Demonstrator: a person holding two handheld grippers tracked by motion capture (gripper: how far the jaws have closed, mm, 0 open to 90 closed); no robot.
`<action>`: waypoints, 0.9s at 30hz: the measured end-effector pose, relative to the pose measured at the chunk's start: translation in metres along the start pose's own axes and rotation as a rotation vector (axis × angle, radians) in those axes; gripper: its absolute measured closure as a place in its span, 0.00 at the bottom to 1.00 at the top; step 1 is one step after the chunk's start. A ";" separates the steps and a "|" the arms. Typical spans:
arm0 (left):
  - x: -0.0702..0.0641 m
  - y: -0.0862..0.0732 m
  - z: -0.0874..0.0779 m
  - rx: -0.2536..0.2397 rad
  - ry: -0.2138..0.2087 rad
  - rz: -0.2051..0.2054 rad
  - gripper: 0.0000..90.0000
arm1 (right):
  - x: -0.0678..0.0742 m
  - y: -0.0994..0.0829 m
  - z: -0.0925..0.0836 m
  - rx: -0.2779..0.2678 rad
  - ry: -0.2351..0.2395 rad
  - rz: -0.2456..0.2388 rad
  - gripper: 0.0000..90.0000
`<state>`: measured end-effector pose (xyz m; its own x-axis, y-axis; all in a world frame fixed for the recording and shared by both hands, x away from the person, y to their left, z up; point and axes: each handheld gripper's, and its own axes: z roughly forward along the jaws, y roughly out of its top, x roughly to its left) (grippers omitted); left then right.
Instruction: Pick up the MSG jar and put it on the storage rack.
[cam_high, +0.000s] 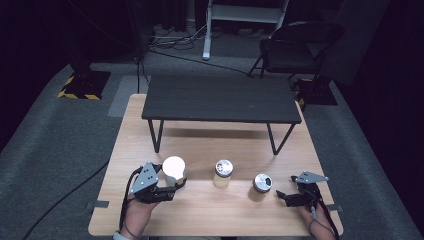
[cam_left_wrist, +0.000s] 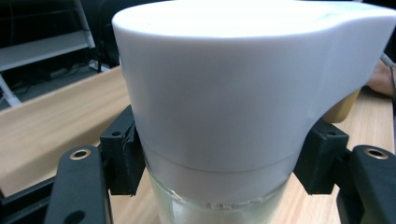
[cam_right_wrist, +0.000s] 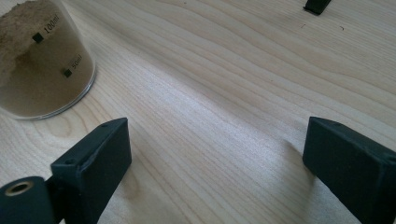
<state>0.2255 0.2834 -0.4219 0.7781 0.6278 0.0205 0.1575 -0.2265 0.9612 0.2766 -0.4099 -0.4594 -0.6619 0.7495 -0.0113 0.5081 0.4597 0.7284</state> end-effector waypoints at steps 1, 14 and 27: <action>0.001 0.004 0.000 -0.001 0.004 0.005 0.34 | 0.000 0.000 0.000 0.000 0.000 0.000 0.08; 0.016 0.047 0.012 -0.057 0.011 0.001 0.34 | 0.000 0.000 0.000 0.000 0.000 0.000 0.08; 0.039 0.099 0.024 -0.097 0.056 0.029 0.34 | 0.000 0.000 0.000 0.000 -0.001 0.001 0.08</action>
<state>0.2862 0.2680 -0.3325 0.7459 0.6632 0.0614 0.0740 -0.1741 0.9819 0.2764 -0.4097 -0.4594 -0.6607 0.7505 -0.0115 0.5088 0.4592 0.7282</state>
